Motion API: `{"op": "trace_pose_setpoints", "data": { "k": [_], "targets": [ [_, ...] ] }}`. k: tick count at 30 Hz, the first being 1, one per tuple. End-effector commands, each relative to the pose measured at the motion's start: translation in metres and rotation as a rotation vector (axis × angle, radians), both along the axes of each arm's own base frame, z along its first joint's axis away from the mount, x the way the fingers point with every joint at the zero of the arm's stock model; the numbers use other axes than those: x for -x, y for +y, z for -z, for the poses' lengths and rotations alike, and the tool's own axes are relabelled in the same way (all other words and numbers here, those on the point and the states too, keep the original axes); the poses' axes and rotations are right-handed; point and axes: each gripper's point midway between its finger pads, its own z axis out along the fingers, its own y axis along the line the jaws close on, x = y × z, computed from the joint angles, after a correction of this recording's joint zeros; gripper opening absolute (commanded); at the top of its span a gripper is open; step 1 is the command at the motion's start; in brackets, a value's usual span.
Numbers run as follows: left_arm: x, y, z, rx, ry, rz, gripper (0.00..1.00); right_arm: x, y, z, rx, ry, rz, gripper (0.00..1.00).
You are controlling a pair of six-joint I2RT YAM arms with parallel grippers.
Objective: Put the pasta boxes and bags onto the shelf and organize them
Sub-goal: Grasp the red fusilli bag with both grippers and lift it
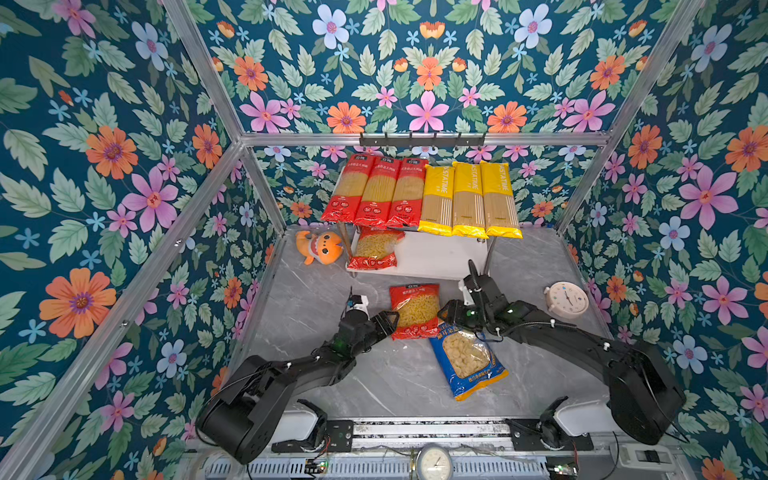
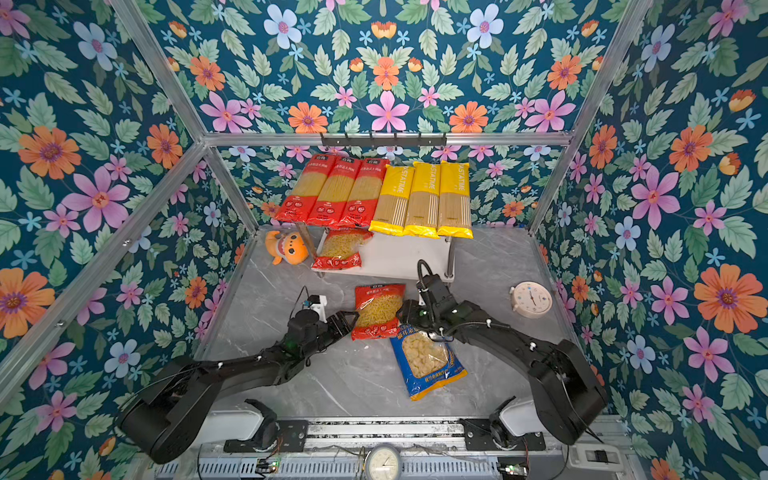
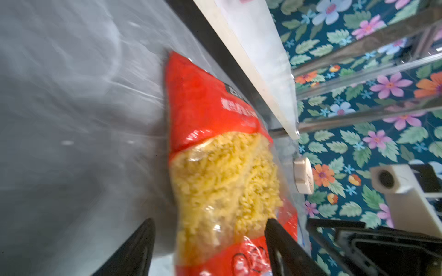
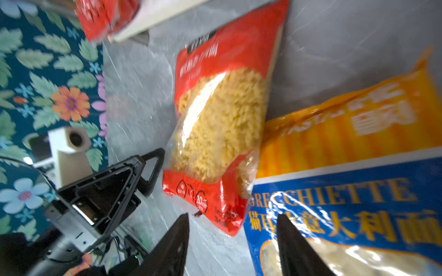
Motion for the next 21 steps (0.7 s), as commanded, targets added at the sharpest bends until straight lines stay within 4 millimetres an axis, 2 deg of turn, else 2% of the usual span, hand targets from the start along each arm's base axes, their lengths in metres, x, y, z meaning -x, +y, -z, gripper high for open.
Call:
{"op": "trace_pose_setpoints", "data": {
  "k": [1, 3, 8, 10, 11, 14, 19, 21],
  "targets": [
    [0.007, 0.02, 0.015, -0.104, 0.048, 0.017, 0.78, -0.013, -0.011, -0.003, 0.032, -0.028, 0.045, 0.61],
    [0.002, 0.018, 0.012, -0.105, 0.043, 0.038, 0.79, -0.024, -0.008, 0.002, 0.057, -0.024, 0.051, 0.62],
    [-0.011, -0.011, 0.002, -0.017, 0.013, 0.13, 0.79, -0.047, 0.016, 0.014, 0.096, -0.018, 0.062, 0.68],
    [-0.014, -0.018, 0.003, -0.034, 0.007, 0.147, 0.78, -0.051, 0.028, 0.019, 0.117, -0.016, 0.044, 0.69],
    [-0.015, -0.021, 0.004, -0.051, 0.007, 0.151, 0.77, -0.051, 0.034, 0.03, 0.133, 0.009, 0.029, 0.69],
    [-0.017, -0.036, 0.007, -0.07, 0.006, 0.182, 0.76, -0.05, 0.049, 0.045, 0.141, 0.04, -0.005, 0.69],
    [-0.013, -0.046, 0.02, -0.092, 0.032, 0.205, 0.69, -0.045, 0.063, 0.059, 0.138, 0.062, -0.046, 0.63],
    [-0.014, -0.049, 0.02, -0.083, 0.03, 0.211, 0.63, -0.042, 0.067, 0.061, 0.111, 0.065, -0.062, 0.59]
  ]
}}
